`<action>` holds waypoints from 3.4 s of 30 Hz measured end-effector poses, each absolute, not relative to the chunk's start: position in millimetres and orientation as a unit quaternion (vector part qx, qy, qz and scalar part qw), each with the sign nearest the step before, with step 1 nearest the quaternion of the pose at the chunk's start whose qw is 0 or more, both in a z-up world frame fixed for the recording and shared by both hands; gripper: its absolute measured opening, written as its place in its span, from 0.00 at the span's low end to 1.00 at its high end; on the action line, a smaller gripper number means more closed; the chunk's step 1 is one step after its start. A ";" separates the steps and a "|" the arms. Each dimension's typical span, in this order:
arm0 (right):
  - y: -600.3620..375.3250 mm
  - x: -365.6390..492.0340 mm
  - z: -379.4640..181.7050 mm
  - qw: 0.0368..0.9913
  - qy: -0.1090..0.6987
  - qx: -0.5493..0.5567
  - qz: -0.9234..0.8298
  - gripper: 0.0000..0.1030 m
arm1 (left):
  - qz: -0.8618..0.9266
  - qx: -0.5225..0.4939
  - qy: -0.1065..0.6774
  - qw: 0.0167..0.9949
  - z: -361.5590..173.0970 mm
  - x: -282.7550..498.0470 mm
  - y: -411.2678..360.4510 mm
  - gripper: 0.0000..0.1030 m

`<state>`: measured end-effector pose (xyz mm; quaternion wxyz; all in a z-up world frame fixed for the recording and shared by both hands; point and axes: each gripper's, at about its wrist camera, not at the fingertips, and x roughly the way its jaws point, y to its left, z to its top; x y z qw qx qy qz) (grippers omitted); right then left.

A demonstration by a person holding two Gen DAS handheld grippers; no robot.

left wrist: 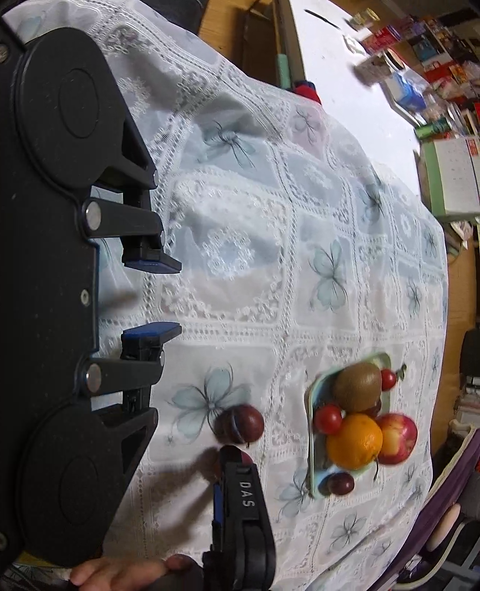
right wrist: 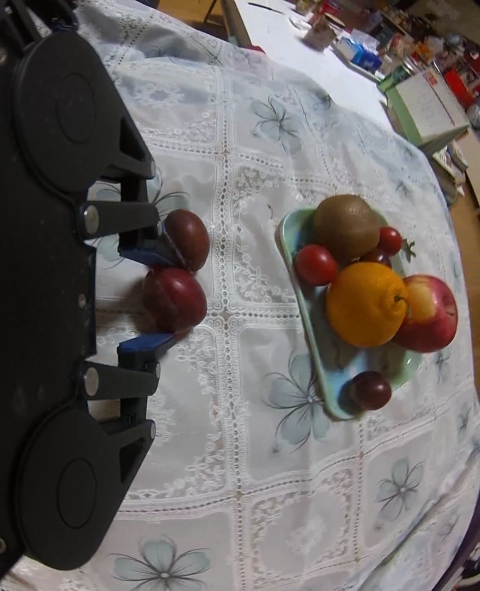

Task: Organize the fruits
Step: 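Close the left gripper on a dark red plum while the right grasps a red plum, then carry both plums over the gold tray in the two grippers, then open both grippers to release the plums into the gold tray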

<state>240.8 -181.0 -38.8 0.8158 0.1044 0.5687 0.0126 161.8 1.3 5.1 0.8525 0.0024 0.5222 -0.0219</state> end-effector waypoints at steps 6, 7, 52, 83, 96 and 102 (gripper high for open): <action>-204.6 224.8 -28.1 0.816 0.563 0.130 0.003 0.38 | -0.076 0.004 0.514 0.854 6.8 176.2 -27.1 0.38; -209.4 221.5 -25.1 0.818 0.560 0.132 0.000 0.38 | -0.086 0.002 0.512 0.854 6.4 179.3 -32.9 0.38; -239.4 128.1 18.6 0.823 0.551 0.137 0.022 0.38 | -0.100 0.073 0.477 0.870 29.7 141.2 -71.3 0.46; -171.4 43.1 -2.4 0.783 0.611 0.070 0.092 0.38 | -0.036 0.019 0.520 0.853 -2.8 45.3 10.4 0.47; -170.3 38.7 2.7 0.795 0.597 0.061 0.088 0.40 | -0.032 0.017 0.509 0.860 3.7 32.7 9.6 0.47; -170.5 31.3 6.3 0.793 0.601 0.053 0.088 0.40 | -0.027 0.009 0.499 0.866 10.6 22.2 11.9 0.47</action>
